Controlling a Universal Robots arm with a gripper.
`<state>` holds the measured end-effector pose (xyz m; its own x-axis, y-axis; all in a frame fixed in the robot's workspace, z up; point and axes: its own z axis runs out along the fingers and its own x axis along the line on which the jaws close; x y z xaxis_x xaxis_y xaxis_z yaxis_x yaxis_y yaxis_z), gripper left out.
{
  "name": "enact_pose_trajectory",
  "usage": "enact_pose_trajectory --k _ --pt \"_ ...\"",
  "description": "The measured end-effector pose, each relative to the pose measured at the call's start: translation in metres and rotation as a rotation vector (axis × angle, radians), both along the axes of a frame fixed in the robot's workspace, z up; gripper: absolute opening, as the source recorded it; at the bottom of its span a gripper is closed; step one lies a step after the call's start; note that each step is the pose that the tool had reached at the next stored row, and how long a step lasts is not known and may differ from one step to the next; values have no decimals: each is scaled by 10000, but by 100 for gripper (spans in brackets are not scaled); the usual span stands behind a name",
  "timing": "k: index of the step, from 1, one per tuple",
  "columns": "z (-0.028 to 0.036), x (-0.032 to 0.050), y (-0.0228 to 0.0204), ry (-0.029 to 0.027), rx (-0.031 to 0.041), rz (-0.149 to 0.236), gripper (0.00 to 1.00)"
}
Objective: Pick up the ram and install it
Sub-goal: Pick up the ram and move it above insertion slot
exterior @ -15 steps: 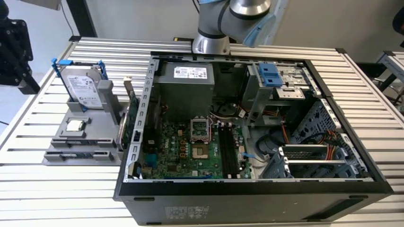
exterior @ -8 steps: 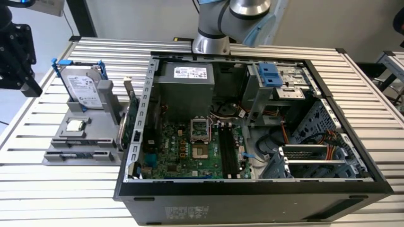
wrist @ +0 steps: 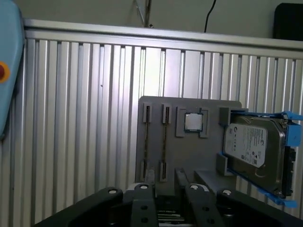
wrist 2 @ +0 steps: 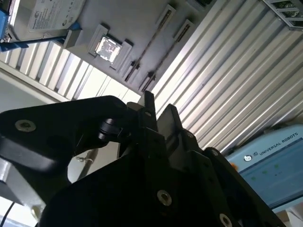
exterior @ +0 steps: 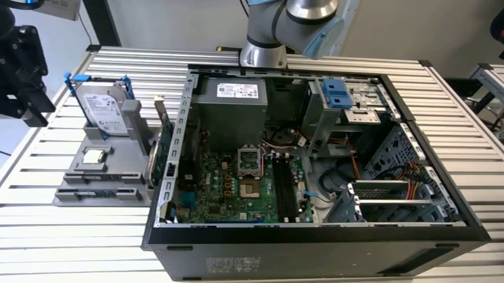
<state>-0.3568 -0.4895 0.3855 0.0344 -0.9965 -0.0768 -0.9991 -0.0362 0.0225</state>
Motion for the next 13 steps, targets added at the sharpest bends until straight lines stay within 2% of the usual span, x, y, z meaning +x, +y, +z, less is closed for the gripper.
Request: enact_pose_trajectory --k 7,13 --pt "-13 0 1 -2 -11 -1 100" --pt "-117 0 3 -2 -11 -4 100"
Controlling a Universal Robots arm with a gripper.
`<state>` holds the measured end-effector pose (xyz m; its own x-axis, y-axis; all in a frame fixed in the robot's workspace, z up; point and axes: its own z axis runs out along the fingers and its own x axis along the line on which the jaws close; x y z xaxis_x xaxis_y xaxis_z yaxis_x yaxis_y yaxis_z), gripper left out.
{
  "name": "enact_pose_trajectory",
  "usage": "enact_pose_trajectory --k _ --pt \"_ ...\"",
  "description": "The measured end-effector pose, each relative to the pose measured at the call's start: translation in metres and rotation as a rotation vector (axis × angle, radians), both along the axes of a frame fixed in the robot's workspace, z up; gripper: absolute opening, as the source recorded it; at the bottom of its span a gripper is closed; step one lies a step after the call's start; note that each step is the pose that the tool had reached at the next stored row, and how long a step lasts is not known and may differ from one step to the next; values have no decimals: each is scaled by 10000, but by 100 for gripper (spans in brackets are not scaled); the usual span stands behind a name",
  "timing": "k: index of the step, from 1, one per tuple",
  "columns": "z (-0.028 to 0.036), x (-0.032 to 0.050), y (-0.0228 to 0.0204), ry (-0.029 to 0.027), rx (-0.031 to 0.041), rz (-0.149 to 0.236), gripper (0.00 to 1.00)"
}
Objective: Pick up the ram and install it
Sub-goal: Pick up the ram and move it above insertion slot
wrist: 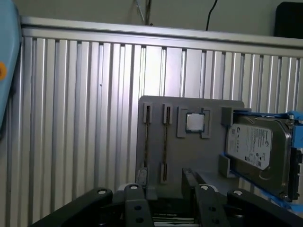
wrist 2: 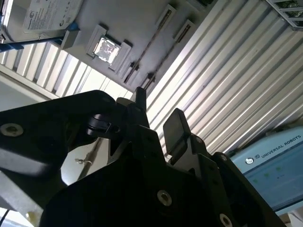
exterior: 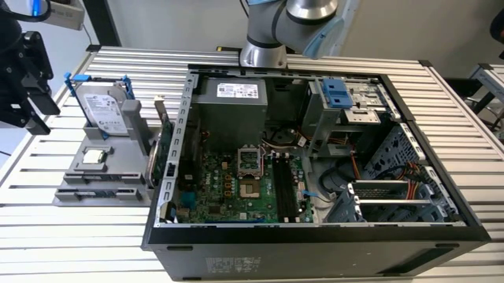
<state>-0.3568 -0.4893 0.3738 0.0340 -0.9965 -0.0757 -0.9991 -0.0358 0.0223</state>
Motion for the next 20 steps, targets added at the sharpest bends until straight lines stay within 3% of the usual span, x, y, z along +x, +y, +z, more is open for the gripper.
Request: enact_pose_trajectory --k 5,12,20 --pt "-77 0 1 -30 0 -3 100" --pt "-156 -1 3 -167 -4 -3 100" --pt "-229 -13 15 -384 -26 -2 100"
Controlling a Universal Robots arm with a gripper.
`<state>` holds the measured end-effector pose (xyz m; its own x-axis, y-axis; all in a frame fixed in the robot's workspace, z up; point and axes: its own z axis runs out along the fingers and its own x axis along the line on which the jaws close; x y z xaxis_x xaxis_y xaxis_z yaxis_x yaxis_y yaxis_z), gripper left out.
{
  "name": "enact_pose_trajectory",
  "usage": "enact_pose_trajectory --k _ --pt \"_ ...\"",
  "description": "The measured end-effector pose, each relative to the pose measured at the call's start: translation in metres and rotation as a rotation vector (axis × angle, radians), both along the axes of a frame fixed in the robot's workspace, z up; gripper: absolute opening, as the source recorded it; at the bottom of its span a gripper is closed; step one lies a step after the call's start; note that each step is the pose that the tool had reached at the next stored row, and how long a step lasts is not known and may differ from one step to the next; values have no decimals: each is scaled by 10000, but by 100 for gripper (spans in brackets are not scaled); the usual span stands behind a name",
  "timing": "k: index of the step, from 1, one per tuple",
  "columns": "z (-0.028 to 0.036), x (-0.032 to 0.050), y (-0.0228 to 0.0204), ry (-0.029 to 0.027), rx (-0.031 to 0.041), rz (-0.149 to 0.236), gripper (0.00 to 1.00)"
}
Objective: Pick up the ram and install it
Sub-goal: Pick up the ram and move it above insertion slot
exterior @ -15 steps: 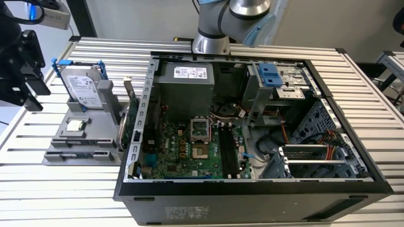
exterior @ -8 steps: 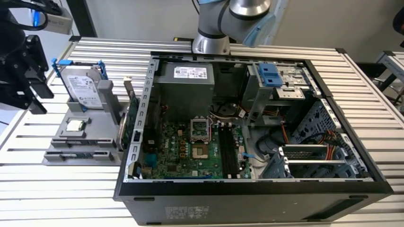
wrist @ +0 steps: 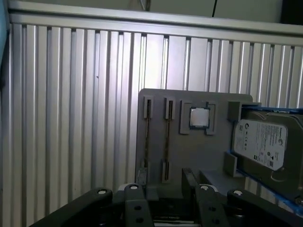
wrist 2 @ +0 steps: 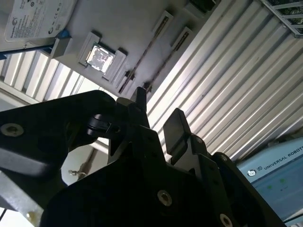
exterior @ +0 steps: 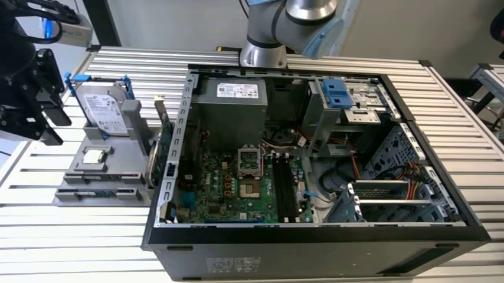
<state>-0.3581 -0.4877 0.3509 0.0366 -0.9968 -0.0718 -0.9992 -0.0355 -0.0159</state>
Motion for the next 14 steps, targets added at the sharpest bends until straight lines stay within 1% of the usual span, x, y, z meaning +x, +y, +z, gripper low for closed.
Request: enact_pose_trajectory --k 3,4,9,10,14 --pt "-22 -12 11 -153 -14 0 100" --pt "-30 -16 12 -190 -13 0 100" --pt "-69 -32 16 -275 -16 0 100" --pt "-76 -36 18 -284 -13 0 100" --pt "-102 -48 25 -285 -17 -2 100"
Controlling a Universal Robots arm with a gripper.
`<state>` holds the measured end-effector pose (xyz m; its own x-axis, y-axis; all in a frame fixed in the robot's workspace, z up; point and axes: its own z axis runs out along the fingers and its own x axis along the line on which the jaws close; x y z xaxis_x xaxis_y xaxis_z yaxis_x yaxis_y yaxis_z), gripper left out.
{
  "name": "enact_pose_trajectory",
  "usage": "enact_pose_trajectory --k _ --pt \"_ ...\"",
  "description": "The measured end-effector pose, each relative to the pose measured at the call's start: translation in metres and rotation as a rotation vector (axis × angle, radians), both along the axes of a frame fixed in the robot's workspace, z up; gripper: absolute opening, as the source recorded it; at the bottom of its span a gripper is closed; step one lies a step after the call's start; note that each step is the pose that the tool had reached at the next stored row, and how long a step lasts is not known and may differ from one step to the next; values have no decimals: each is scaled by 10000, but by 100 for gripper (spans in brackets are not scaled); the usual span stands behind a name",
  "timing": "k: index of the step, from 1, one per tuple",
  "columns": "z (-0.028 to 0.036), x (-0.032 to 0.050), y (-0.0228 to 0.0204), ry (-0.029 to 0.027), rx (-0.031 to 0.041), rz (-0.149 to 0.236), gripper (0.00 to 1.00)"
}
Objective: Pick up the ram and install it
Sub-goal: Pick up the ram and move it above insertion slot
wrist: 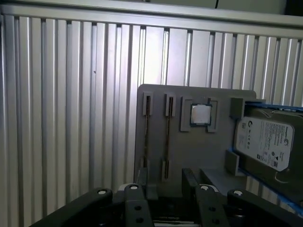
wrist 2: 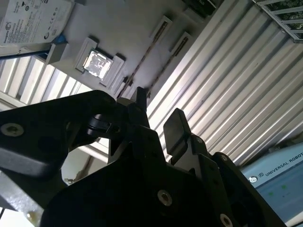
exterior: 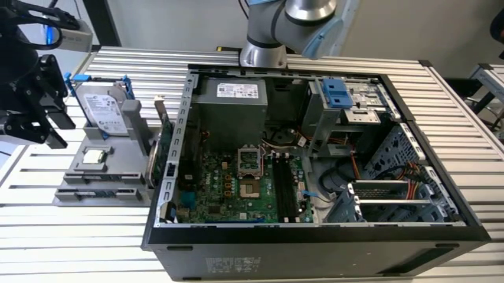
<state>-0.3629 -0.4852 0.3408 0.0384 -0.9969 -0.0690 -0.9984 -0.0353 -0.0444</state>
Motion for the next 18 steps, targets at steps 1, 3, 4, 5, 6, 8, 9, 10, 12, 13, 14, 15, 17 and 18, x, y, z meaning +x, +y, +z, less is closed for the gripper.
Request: enact_pose_trajectory --k 1,3,4,5,6,8,9,10,12,13,14,15,17,18 --pt "-7 -3 1 0 0 -1 100" --pt "-74 -37 5 -5 0 -5 100" --pt "-80 -39 6 -5 0 -6 100" --pt "-87 -42 7 -5 0 -7 100" --pt "-94 -43 8 -3 -1 -7 100" --pt "-111 -43 12 -4 -1 -9 100" --pt "-120 -43 14 -5 -1 -10 100" --pt "-129 -44 15 -5 0 -11 100" --pt "-148 -44 16 -5 0 -14 100" --pt "-159 -43 17 -5 0 -15 100" --pt "-169 -43 19 -6 0 -16 100" --pt "-179 -44 20 -5 0 -15 100" --pt "-200 -43 22 -5 0 -15 100" --pt "-209 -44 22 -4 -1 -15 100"
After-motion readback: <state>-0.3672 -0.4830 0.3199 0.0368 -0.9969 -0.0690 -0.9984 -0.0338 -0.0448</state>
